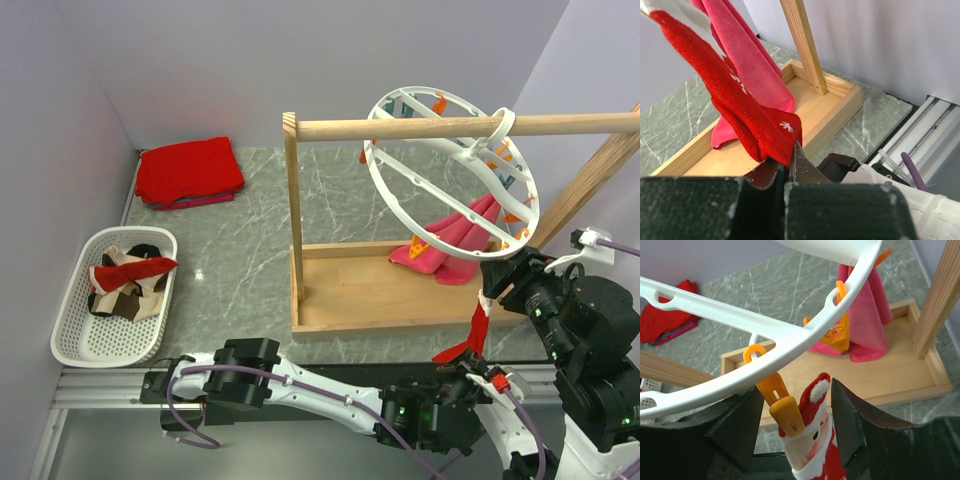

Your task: Remove the socks clipped to the hanger

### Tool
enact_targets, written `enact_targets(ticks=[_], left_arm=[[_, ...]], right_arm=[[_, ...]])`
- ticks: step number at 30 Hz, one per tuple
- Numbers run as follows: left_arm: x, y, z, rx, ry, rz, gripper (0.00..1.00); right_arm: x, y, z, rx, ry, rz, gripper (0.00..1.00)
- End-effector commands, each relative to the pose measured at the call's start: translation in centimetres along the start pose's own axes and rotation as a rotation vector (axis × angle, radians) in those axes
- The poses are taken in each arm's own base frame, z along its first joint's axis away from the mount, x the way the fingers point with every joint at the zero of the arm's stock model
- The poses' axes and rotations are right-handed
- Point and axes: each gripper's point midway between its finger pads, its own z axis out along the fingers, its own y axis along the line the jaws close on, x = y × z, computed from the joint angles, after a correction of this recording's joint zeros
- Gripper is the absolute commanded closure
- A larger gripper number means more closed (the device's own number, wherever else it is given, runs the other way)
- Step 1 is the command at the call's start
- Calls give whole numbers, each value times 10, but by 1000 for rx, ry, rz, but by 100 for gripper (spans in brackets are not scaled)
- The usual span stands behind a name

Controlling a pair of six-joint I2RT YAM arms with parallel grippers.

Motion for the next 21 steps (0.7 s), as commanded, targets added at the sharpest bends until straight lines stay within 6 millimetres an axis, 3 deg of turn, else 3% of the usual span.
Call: enact_targets(ticks=[1,6,11,16,21], left_arm=[[-37,15,-2,4,-38,-88,99],[-40,11,0,22,-51,-86,99],[-45,6,3,31,-61,-72,99],[-48,0,5,44,-63,-72,99],[-45,-1,4,54,-49,-77,99]], right_arm=[[-19,7,-6,-11,-37,17,36],[-24,5,-20,3,-34,26,32],[-15,5,-8,12,20,22,32],[-19,9,1,4,13,8,33],[-14,15,13,-40,2,6,44]])
